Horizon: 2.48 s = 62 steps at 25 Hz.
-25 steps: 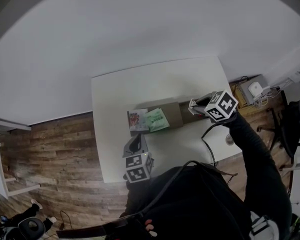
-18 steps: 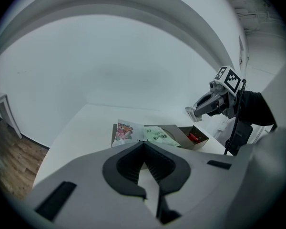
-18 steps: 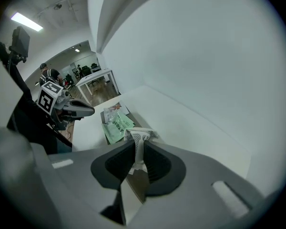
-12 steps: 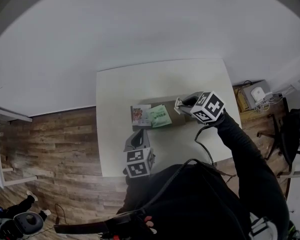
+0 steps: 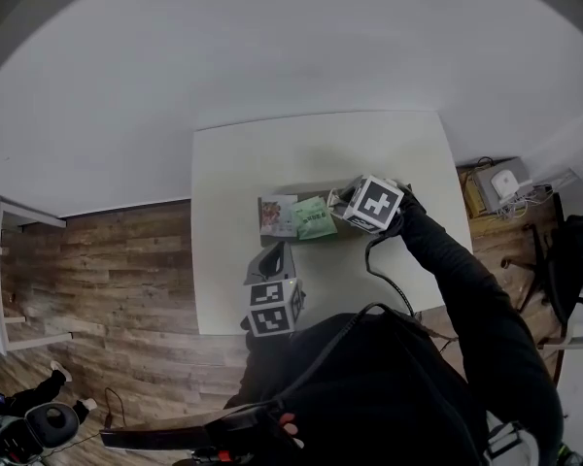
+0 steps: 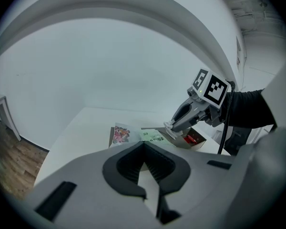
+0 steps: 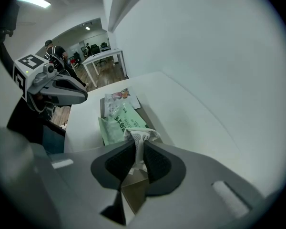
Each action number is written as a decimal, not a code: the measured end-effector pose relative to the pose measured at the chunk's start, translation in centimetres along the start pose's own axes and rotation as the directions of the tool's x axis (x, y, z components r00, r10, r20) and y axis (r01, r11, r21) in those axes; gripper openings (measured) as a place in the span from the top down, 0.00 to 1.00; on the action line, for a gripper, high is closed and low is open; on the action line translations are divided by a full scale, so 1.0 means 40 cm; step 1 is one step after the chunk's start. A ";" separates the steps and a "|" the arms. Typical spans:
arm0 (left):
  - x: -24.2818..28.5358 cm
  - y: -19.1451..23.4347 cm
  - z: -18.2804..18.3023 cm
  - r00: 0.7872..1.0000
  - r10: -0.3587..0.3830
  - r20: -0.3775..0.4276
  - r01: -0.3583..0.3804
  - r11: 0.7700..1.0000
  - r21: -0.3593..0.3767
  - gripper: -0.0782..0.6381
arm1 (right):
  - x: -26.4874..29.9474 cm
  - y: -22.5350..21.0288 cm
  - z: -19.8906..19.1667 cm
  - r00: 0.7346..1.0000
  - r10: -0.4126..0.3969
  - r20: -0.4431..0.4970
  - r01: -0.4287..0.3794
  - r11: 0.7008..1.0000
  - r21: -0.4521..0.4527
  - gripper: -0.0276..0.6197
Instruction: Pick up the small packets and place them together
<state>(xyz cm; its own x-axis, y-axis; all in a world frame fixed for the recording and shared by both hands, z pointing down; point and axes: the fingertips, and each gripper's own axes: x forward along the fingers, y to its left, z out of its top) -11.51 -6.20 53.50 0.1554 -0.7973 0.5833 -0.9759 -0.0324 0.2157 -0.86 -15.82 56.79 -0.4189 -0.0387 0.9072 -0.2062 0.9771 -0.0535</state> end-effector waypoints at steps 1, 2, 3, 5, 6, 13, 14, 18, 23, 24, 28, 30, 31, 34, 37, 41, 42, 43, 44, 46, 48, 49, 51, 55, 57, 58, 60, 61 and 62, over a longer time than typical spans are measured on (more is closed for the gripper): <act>0.002 -0.002 -0.001 1.000 -0.004 -0.003 0.004 1.000 0.000 0.89 | 0.006 0.000 0.000 1.000 -0.001 -0.011 0.001 1.000 -0.006 0.87; 0.003 -0.004 -0.001 1.000 -0.008 -0.005 0.008 1.000 0.000 0.89 | 0.011 -0.001 -0.001 1.000 -0.003 -0.019 0.003 1.000 -0.012 0.87; 0.003 -0.005 0.002 1.000 -0.009 -0.005 0.009 1.000 0.002 0.89 | 0.015 -0.002 -0.003 1.000 -0.005 -0.026 0.005 1.000 -0.017 0.87; 0.002 -0.008 0.006 1.000 -0.011 -0.004 0.011 1.000 0.003 0.89 | 0.022 -0.004 -0.008 0.999 -0.011 -0.039 0.010 1.000 -0.021 0.87; 0.002 -0.009 0.003 1.000 -0.012 -0.005 0.012 1.000 0.001 0.89 | 0.025 -0.004 -0.009 0.999 -0.011 -0.043 0.010 1.000 -0.022 0.87; 0.013 -0.022 0.000 1.000 -0.026 -0.014 0.026 1.000 0.010 0.89 | 0.051 0.006 -0.020 0.998 0.051 -0.042 -0.051 0.999 -0.006 0.80; 0.018 -0.021 0.006 1.000 -0.026 -0.009 0.026 1.000 0.015 0.89 | 0.052 0.003 -0.018 0.998 0.062 -0.033 -0.062 0.998 0.004 0.77; 0.016 -0.014 0.007 1.000 -0.028 -0.012 0.028 0.999 0.016 0.89 | 0.046 0.012 -0.015 0.995 0.095 -0.001 -0.095 0.994 0.051 0.67; 0.017 -0.015 0.005 0.999 -0.028 -0.018 0.028 0.999 0.021 0.89 | -0.003 -0.003 -0.024 0.990 0.111 0.088 -0.120 0.987 0.108 0.63; 0.018 -0.015 0.006 0.999 -0.028 -0.016 0.028 0.999 0.024 0.89 | -0.024 -0.014 -0.028 0.987 0.104 0.119 -0.119 0.985 0.127 0.63; 0.018 -0.007 0.009 1.000 -0.021 -0.014 0.021 0.999 0.024 0.89 | -0.112 -0.076 -0.073 0.980 0.047 0.193 -0.084 0.978 0.191 0.63; 0.019 -0.007 0.001 1.000 -0.019 -0.020 0.019 1.000 0.024 0.89 | -0.150 -0.105 -0.122 0.984 0.017 0.178 -0.055 0.976 0.211 0.63; 0.020 -0.009 -0.002 1.000 -0.019 -0.023 0.020 1.000 0.024 0.89 | -0.165 -0.116 -0.150 0.986 0.006 0.164 -0.043 0.974 0.221 0.63; 0.021 -0.018 0.002 0.999 -0.024 -0.027 0.025 0.999 0.025 0.89 | -0.188 -0.137 -0.231 0.994 -0.009 0.105 -0.017 0.971 0.240 0.63; 0.026 -0.020 0.001 0.999 -0.025 -0.026 0.025 0.999 0.027 0.89 | -0.179 -0.143 -0.288 0.999 -0.003 0.044 -0.008 0.968 0.250 0.63; 0.023 -0.019 0.000 1.000 -0.017 -0.022 0.018 1.000 0.026 0.89 | -0.136 -0.137 -0.327 1.000 -0.009 -0.021 0.014 0.968 0.250 0.63; 0.022 -0.019 0.000 1.000 -0.016 -0.018 0.016 1.000 0.026 0.89 | -0.122 -0.137 -0.333 0.999 -0.019 -0.034 0.027 0.968 0.251 0.63; 0.021 -0.018 0.000 1.000 -0.014 -0.016 0.014 1.000 0.024 0.89 | -0.109 -0.138 -0.338 0.999 -0.029 -0.045 0.040 0.966 0.256 0.63; 0.020 -0.016 -0.002 1.000 -0.011 -0.015 0.011 1.000 0.021 0.89 | -0.097 -0.139 -0.343 0.998 -0.037 -0.056 0.051 0.963 0.265 0.63; 0.016 -0.013 -0.007 1.000 -0.006 -0.021 0.006 1.000 0.012 0.89 | -0.078 -0.134 -0.355 0.996 -0.041 -0.084 0.064 0.956 0.287 0.63; 0.012 -0.012 -0.013 1.000 -0.004 -0.029 0.004 1.000 0.004 0.89 | -0.064 -0.128 -0.369 0.992 -0.043 -0.116 0.077 0.950 0.303 0.63; 0.012 -0.011 -0.014 1.000 -0.004 -0.029 0.004 1.000 0.002 0.89 | -0.059 -0.128 -0.373 0.991 -0.045 -0.128 0.083 0.947 0.309 0.63; 0.015 -0.013 -0.014 1.000 -0.006 -0.026 0.006 1.000 0.002 0.89 | -0.050 -0.131 -0.374 0.988 -0.050 -0.146 0.095 0.941 0.325 0.63; 0.014 -0.020 -0.014 1.000 -0.011 -0.024 0.011 1.000 0.003 0.89 | -0.039 -0.138 -0.388 0.976 -0.063 -0.207 0.137 0.922 0.363 0.63; 0.012 -0.019 -0.013 1.000 -0.012 -0.023 0.012 1.000 0.002 0.89 | -0.032 -0.150 -0.396 0.966 -0.086 -0.244 0.173 0.916 0.361 0.63; 0.012 -0.018 -0.013 1.000 -0.011 -0.022 0.011 1.000 0.001 0.89 | -0.027 -0.155 -0.397 0.962 -0.096 -0.257 0.188 0.914 0.361 0.64; 0.011 -0.014 -0.013 1.000 -0.008 -0.019 0.008 1.000 0.000 0.89 | -0.017 -0.159 -0.396 0.956 -0.103 -0.275 0.204 0.907 0.369 0.64; 0.010 -0.012 -0.014 1.000 -0.005 -0.020 0.005 1.000 0.000 0.89 | -0.013 -0.156 -0.396 0.952 -0.102 -0.289 0.210 0.903 0.374 0.64; 0.010 -0.010 -0.016 1.000 -0.003 -0.021 0.003 1.000 -0.001 0.89 | -0.010 -0.156 -0.400 0.945 -0.104 -0.310 0.222 0.901 0.374 0.64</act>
<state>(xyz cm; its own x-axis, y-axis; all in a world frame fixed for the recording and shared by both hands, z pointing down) -10.96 -6.12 54.14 0.1614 -0.7841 0.5993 -0.9754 -0.0342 0.2179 14.73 -18.55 63.44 -0.0999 -0.0734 0.9923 -0.6093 0.7930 -0.0027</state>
